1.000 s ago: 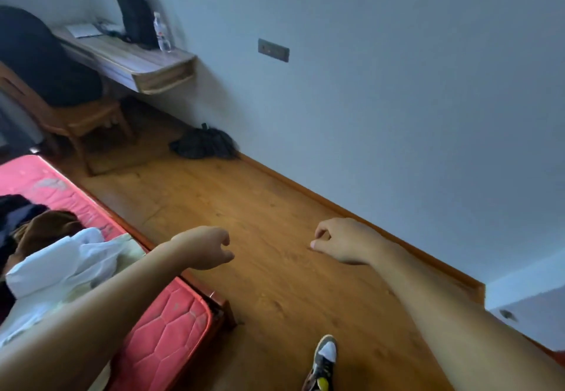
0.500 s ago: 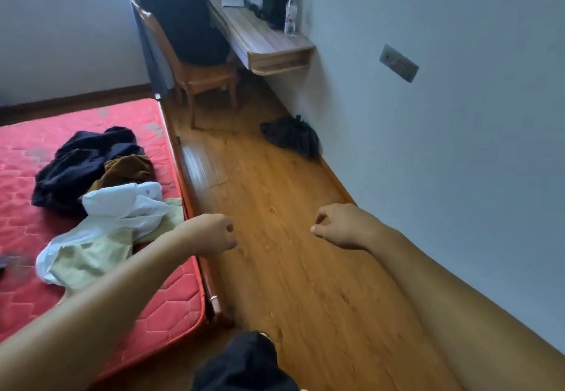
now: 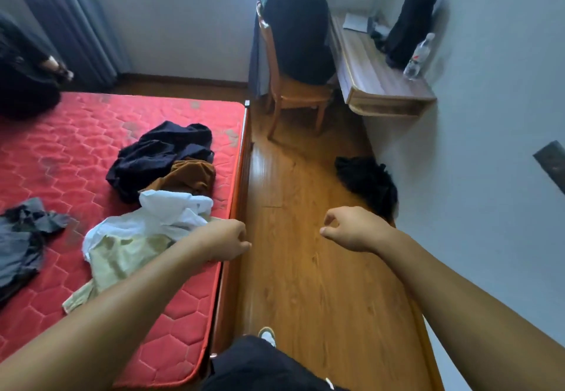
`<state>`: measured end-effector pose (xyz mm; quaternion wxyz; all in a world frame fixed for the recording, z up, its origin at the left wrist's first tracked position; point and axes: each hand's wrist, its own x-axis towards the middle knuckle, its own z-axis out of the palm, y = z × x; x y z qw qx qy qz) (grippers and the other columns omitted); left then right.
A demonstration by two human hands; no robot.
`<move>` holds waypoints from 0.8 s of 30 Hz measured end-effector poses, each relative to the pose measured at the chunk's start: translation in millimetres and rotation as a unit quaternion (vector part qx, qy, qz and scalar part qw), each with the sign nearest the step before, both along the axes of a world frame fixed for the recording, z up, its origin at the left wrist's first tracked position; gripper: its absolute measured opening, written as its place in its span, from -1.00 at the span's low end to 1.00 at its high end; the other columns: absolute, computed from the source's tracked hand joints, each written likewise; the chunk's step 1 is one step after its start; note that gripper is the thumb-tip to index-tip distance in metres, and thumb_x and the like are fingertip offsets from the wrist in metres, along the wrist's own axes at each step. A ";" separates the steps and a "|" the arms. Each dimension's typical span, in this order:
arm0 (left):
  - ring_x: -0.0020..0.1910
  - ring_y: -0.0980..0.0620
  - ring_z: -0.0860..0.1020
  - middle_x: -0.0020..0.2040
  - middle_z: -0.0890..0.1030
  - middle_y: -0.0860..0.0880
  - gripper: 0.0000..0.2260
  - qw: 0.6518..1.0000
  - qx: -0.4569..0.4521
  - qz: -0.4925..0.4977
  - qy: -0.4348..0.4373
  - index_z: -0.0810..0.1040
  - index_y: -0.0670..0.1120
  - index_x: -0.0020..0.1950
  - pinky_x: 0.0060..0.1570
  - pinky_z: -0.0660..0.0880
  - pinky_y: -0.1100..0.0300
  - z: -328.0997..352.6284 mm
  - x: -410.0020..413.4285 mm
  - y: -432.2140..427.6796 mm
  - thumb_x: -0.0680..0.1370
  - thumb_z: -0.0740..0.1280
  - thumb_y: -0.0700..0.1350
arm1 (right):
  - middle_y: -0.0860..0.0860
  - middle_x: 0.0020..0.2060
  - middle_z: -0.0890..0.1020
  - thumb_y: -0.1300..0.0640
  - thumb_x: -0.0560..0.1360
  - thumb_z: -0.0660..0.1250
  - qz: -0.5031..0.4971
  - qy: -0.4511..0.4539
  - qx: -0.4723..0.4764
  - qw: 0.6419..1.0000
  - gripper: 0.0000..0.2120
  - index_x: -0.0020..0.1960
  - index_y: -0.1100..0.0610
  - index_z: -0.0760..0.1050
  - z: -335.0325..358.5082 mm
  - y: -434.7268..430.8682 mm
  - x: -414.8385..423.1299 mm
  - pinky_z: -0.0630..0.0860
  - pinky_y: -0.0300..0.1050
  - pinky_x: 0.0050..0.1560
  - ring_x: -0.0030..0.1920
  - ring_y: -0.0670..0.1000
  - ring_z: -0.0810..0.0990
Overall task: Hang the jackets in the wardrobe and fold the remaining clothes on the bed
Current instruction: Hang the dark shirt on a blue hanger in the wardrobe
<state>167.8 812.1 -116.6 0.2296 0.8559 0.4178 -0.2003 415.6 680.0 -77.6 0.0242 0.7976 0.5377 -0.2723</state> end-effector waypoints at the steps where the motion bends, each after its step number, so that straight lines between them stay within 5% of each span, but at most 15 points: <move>1: -0.04 -0.04 0.61 -0.01 0.65 -0.02 -0.72 1.000 -0.006 0.019 -0.001 0.59 -0.02 0.11 0.06 0.58 0.00 0.2 2.6 12.4 0.58 0.31 0.15 | -0.04 0.20 0.61 -0.18 0.62 0.26 0.015 0.000 0.002 1.000 -0.65 0.29 -0.02 0.53 1.5 20.4 6.6 0.64 -0.11 0.04 0.10 -0.02 0.63; 7: 0.01 -0.08 0.59 0.04 0.66 -0.01 -0.72 0.991 -0.033 0.130 -0.001 0.58 -0.02 0.05 0.08 0.56 -0.01 -11.0 20.4 75.8 0.56 0.30 0.17 | -0.07 0.17 0.62 -0.23 0.59 0.26 0.104 -0.003 -0.014 0.994 -0.66 0.25 -0.06 0.52 -15.3 140.4 44.9 0.66 -0.12 -0.01 0.07 -0.04 0.63; 11: -0.09 -0.01 0.52 -0.04 0.63 0.00 -0.80 0.979 -0.034 0.201 0.005 0.54 0.01 -0.07 -0.08 0.48 0.08 -21.5 40.4 118.3 0.54 0.29 0.13 | -0.09 0.09 0.65 -0.26 0.54 0.25 0.181 0.005 -0.014 0.983 -0.67 0.15 -0.09 0.54 -31.2 224.7 73.7 0.66 0.01 0.02 0.03 -0.03 0.64; 18: -0.06 0.02 0.55 0.06 0.67 0.00 -0.72 0.941 -0.033 0.336 -0.020 0.62 -0.02 0.16 -0.18 0.36 0.16 -16.3 94.3 182.6 0.57 0.29 0.09 | -0.08 0.02 0.65 -0.26 0.52 0.25 0.299 0.000 -0.023 0.954 -0.70 0.09 -0.10 0.54 -33.2 362.3 136.9 0.65 0.05 0.02 0.00 -0.01 0.64; 21: 0.11 -0.02 0.58 0.20 0.65 0.01 -0.65 0.924 -0.036 0.381 -0.023 0.56 0.03 0.32 -0.11 0.34 0.18 -10.7 108.0 200.0 0.59 0.28 0.11 | -0.06 0.00 0.65 -0.23 0.53 0.26 0.354 -0.012 -0.024 0.935 -0.72 0.06 -0.05 0.54 -24.7 416.5 144.9 0.62 0.07 0.05 0.01 0.04 0.63; 24: -0.05 0.00 0.55 0.02 0.65 0.02 -0.80 0.902 -0.033 0.429 -0.032 0.56 0.08 0.13 -0.18 0.34 0.14 -11.6 111.1 216.1 0.58 0.28 0.11 | -0.02 0.04 0.66 -0.20 0.54 0.25 0.409 -0.014 -0.023 0.912 -0.71 0.10 -0.03 0.55 -22.9 464.6 135.2 0.59 0.09 0.11 0.08 0.10 0.62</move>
